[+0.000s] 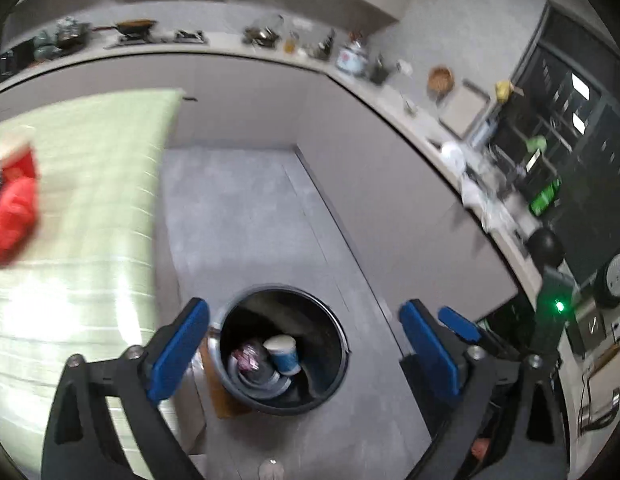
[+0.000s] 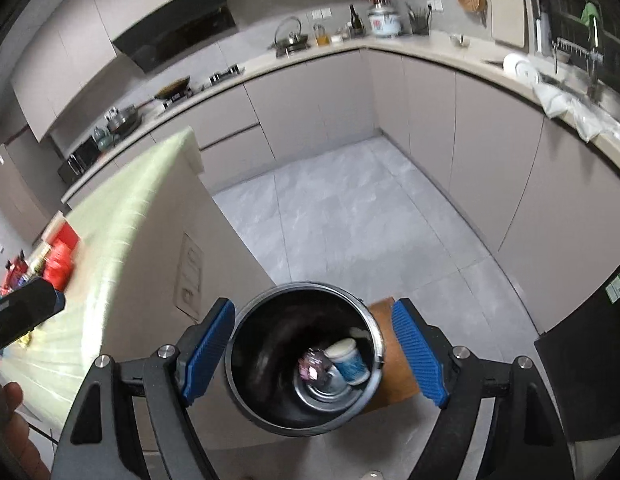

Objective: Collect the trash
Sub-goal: 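Open the right tool over the black bucket to drop the paper cup, then grasp the yellow cloth with left tool while right tool grasps the white tissue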

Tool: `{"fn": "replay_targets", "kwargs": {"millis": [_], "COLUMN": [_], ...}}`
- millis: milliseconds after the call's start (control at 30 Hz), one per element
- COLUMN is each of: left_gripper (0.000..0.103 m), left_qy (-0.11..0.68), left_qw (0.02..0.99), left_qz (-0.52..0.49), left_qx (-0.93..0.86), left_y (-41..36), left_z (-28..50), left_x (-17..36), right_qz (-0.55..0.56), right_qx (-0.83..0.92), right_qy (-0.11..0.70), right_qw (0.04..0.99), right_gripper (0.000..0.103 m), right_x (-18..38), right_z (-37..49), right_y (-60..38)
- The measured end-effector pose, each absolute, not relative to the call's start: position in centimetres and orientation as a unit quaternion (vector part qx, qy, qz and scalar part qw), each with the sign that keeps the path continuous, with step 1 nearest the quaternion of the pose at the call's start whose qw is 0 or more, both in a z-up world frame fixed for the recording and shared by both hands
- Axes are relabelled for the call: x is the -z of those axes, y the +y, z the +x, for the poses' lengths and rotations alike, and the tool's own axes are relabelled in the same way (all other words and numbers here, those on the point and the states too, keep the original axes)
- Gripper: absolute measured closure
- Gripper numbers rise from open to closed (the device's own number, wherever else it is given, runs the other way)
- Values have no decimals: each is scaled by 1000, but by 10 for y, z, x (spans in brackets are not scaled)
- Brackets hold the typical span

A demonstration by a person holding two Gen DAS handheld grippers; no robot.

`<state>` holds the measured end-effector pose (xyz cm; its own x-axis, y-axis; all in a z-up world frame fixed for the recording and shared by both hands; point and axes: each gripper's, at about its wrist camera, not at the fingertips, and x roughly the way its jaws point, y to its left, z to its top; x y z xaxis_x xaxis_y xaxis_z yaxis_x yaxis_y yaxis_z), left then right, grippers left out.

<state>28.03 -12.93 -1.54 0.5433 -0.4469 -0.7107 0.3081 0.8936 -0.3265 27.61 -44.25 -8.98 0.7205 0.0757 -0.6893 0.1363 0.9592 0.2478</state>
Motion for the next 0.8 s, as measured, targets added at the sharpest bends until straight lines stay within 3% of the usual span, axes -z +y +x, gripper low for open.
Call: {"fn": "replay_targets", "kwargs": {"millis": [333,633,800], "left_gripper": [0,0,0], "left_qy": [385,370,390], "left_qw": [906,924,915], "left_qz": [-176,-37,-22], "left_qx": [30,-91,-100], "left_y": [83,207,250], "left_z": [278,282,284], "left_x": [1,16,24], "right_qz": [120,100,71], "right_qx": [-87,-148,-160], "right_qy": [326,337,322], "right_qw": [934,924,930], "right_gripper": [20,20,20], "right_x": [30,32,21], "right_z": [272,273,264], "right_y": [-276,-112,-54]}}
